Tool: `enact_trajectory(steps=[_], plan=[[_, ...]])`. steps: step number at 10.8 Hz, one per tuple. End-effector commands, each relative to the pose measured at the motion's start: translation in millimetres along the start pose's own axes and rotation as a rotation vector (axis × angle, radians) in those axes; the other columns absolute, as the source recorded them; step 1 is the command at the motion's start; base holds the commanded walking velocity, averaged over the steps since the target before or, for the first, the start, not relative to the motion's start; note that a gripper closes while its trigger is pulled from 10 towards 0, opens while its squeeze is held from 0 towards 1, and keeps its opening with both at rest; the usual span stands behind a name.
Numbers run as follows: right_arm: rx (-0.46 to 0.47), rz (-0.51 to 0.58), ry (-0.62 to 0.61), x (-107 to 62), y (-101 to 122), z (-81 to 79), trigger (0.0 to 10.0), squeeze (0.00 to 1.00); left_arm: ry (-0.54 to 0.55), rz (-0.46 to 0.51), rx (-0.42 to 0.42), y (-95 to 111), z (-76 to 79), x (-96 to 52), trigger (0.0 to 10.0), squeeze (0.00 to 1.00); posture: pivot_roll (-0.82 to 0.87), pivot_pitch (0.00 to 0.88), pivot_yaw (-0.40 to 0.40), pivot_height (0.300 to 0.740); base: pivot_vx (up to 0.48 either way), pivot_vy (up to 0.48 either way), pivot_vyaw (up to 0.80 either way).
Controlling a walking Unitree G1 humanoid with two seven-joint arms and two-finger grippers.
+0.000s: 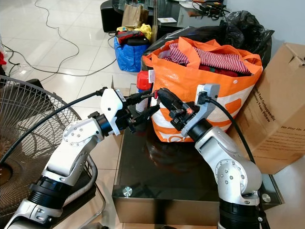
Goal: Hang keys on a hook
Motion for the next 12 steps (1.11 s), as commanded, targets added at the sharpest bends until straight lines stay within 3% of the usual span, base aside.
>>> enact_trajectory(steps=[1,6,12], plan=[[-0.005,-0.002,-0.003,-1.0,-0.8,1.6,0.0,0.0,-0.025,0.008,0.015,3.6,1.4,4.9,0.0,0.0,-0.03,0.0,-0.056,0.74,0.0,0.0,0.0],[0.015,0.027,-0.016,-2.1,-8.4,-1.5,0.0,0.0,-0.073,-0.014,0.019,1.2,1.2,2.4,0.0,0.0,-0.04,0.0,0.013,0.74,0.0,0.0,0.0],[0.027,0.045,-0.03,-3.6,-11.7,-0.2,0.0,0.0,-0.055,-0.024,0.011,0.7,-2.6,-0.6,0.0,0.0,-0.03,0.0,0.017,0.74,0.0,0.0,0.0]])
Point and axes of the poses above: a point about 5 cm out from each wrist's last joint towards the gripper, its own x axis pointing out of the wrist towards the gripper, its own y axis along the axis of the wrist's last joint, z = x × y, the point moved 3 cm from there along x, pointing out of the wrist towards the gripper, and after that the axes turned 13 degrees about x, right-handed, at the moved point
